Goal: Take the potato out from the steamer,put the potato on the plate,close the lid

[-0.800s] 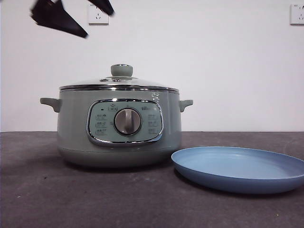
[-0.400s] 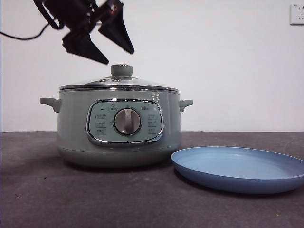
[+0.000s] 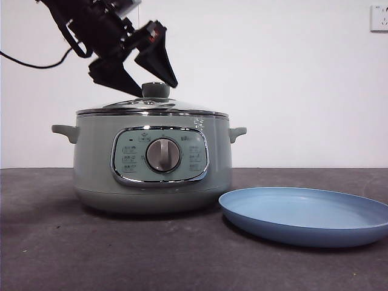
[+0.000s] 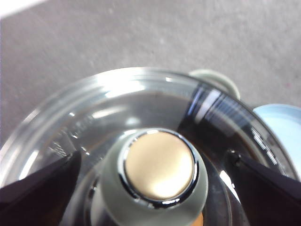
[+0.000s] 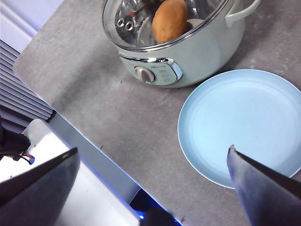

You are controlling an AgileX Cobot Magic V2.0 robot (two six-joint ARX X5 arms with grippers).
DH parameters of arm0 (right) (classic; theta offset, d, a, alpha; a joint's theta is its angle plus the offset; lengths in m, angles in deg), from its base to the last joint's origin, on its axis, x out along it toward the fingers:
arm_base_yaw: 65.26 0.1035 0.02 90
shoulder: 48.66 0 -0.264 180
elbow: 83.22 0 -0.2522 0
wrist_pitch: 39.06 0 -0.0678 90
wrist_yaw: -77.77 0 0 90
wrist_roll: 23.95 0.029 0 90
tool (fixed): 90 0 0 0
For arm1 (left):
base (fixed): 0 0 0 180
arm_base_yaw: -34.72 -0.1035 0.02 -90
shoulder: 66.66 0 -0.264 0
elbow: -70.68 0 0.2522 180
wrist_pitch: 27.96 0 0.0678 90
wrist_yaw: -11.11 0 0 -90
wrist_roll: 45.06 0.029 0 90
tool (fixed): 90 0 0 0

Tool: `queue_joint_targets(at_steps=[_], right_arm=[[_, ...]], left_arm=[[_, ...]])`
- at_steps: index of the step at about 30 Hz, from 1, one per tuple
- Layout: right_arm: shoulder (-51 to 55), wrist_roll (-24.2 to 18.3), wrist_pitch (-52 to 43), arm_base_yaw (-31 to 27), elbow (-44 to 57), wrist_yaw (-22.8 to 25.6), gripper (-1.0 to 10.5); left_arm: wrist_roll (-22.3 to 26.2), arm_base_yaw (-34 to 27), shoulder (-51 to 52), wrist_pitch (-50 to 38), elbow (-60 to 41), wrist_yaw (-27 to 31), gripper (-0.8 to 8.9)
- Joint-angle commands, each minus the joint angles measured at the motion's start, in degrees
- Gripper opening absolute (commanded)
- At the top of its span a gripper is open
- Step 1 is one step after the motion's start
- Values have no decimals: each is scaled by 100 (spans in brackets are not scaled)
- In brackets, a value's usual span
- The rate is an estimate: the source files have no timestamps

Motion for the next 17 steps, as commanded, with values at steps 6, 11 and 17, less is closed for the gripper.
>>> queue_joint_targets(at_steps=[6, 11, 17], right_arm=[[4, -33, -35, 7, -11, 20, 599], [4, -33, -35, 7, -11, 20, 599], [4, -33, -35, 7, -11, 35, 599]], left_arm=[[61, 81, -79, -68, -4, 129, 434], [44, 103, -79, -28, -4, 170, 107], [20, 103, -76, -33, -2, 170, -9]])
